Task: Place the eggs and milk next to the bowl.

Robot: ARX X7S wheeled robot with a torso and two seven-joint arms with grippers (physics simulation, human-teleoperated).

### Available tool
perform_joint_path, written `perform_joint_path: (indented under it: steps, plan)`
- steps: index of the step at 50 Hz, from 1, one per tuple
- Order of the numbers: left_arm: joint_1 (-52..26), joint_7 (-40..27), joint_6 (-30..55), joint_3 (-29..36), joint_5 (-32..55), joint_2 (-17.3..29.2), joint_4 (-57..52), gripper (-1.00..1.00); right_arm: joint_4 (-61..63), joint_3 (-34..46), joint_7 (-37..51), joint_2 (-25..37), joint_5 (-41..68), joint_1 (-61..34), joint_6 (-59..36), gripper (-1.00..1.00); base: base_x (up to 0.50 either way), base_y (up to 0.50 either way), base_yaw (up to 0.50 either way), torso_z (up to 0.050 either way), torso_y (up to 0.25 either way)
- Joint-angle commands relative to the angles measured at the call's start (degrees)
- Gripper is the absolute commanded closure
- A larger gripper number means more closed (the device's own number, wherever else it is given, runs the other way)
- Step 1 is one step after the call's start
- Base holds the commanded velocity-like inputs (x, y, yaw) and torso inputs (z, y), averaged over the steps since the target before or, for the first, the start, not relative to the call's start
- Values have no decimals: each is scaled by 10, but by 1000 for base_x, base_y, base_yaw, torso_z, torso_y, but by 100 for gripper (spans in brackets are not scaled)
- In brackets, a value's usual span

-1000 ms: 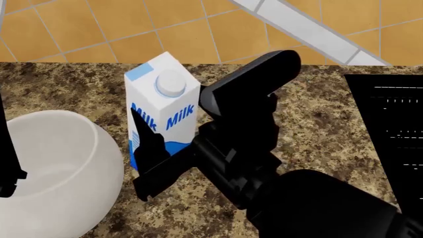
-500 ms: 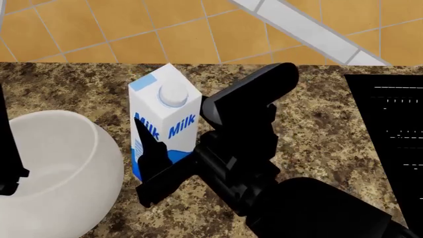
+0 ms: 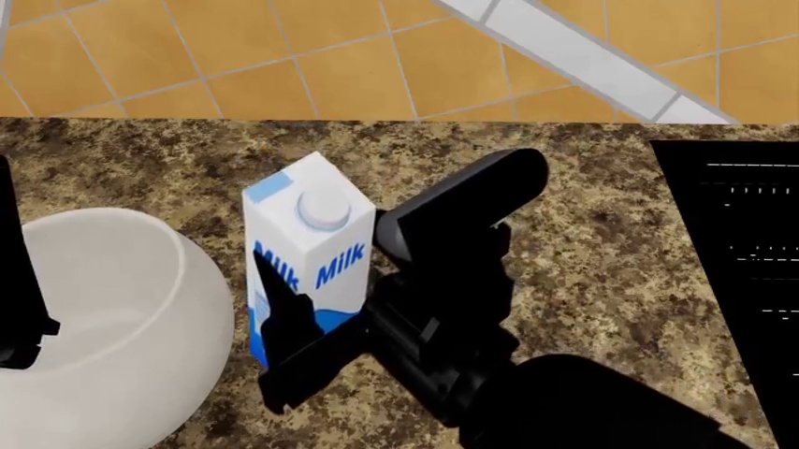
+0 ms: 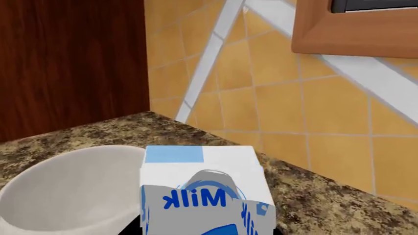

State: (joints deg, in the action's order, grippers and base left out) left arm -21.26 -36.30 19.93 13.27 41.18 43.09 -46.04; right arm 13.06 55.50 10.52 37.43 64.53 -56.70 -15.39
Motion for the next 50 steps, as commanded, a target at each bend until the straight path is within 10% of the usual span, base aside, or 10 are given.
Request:
perform_joint_path:
  steps: [1, 50]
  plan:
    - [-4, 5, -16, -10, -23, -12, 14, -100, -5, -19, -26, -16, -36, -2, 2, 100, 0, 0, 0, 0, 10]
    - [-7, 8, -21, -3, -26, -15, 23, -100, -37, 5, -58, -35, -58, 28, 13, 100, 0, 0, 0, 0, 0]
